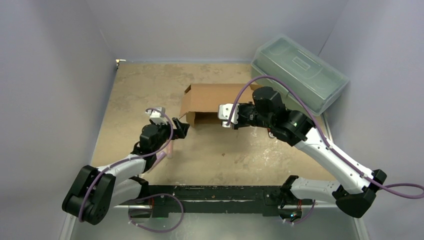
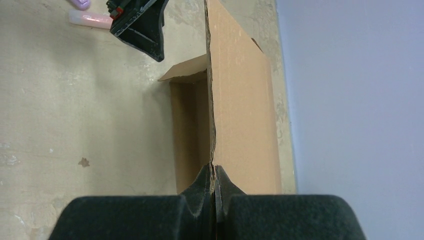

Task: Fold the paper box
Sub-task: Fold the paper box at the center of the board.

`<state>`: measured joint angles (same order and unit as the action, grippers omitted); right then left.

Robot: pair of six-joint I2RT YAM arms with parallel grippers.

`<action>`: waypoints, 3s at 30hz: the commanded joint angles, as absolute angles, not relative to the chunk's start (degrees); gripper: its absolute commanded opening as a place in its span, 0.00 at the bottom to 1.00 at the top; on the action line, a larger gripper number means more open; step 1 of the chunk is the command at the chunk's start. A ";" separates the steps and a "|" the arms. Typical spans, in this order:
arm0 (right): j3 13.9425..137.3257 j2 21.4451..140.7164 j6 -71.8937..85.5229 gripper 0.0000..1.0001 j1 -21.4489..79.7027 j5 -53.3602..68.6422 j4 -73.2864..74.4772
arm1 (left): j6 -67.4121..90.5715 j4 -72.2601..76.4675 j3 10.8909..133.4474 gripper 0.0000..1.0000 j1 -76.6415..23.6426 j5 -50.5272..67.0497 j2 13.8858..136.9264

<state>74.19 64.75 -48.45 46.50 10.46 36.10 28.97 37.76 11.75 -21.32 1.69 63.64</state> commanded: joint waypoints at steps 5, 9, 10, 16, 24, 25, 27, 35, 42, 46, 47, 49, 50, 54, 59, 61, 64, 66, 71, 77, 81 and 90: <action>75.77 63.87 -47.81 0.00 46.67 12.44 36.47 | 32.44 40.96 13.22 1.00 -18.75 4.83 62.86; 75.55 64.00 -47.81 0.00 46.67 12.78 36.39 | 31.04 42.39 12.14 1.00 -18.72 4.04 61.81; 75.44 63.91 -47.81 0.00 46.71 13.01 36.34 | 29.78 43.94 11.99 1.00 -18.72 5.59 62.31; 75.49 63.66 -47.64 0.00 46.67 13.91 36.36 | 23.65 59.54 9.81 0.95 -18.72 12.90 69.58; 75.17 62.89 -47.57 0.00 46.67 14.88 36.23 | 21.95 72.72 12.34 0.92 -18.72 9.28 83.31; 75.15 62.97 -47.55 0.00 46.67 15.12 36.21 | 21.41 74.93 12.69 0.91 -18.72 9.65 84.85; 75.17 63.32 -47.46 0.00 46.67 15.54 36.13 | 20.33 79.07 13.28 0.89 -18.72 10.54 87.50; 75.06 63.61 -47.29 0.00 46.67 16.25 35.64 | 18.62 79.93 15.40 0.87 -18.72 9.78 89.47; 74.72 63.86 -47.03 0.00 46.67 16.57 35.34 | 17.79 79.95 14.49 0.84 -18.72 7.01 89.32; 74.62 63.64 -46.93 0.00 46.67 16.70 35.33 | 16.09 80.52 11.45 0.84 -18.72 5.48 86.32; 74.69 63.60 -46.93 0.00 46.67 16.78 35.41 | 15.56 79.74 10.99 0.85 -18.72 4.79 85.37; 74.79 63.57 -46.89 0.00 46.67 17.16 35.58 | 15.11 77.75 11.01 0.85 -18.72 3.97 84.08; 74.79 63.61 -46.85 0.00 46.67 17.22 35.58 | 15.12 77.41 11.15 0.85 -18.72 3.92 84.07; 74.64 63.72 -46.74 0.00 46.67 17.31 35.60 | 15.84 77.63 11.84 0.85 -18.72 3.29 84.55; 74.77 63.79 -46.52 0.00 46.67 17.93 35.66 | 16.78 76.21 12.52 0.86 -18.72 1.86 85.47; 74.95 63.82 -46.40 0.00 46.67 18.37 35.76 | 18.11 75.87 13.08 0.87 -18.72 0.35 86.49; 74.98 63.86 -46.23 0.00 46.67 19.08 35.95 | 19.90 77.99 13.50 0.87 -18.72 0.18 89.32; 74.97 63.90 -46.15 0.00 46.67 19.22 35.93 | 21.00 80.94 13.82 0.87 -18.72 0.66 91.44; 74.93 64.07 -45.90 0.00 46.67 20.13 36.03 | 23.05 87.85 14.78 0.85 -18.72 3.49 96.63; 75.70 64.51 -45.38 0.00 46.67 21.84 36.71 | 23.03 101.24 14.25 0.81 -18.72 6.63 104.00; 76.09 64.73 -44.94 0.00 46.63 23.62 37.31 | 22.69 101.90 14.64 0.76 -18.72 5.00 104.70; 76.92 65.89 -43.72 0.00 46.29 25.66 37.57 | 20.22 101.90 16.07 0.72 -20.64 0.64 104.53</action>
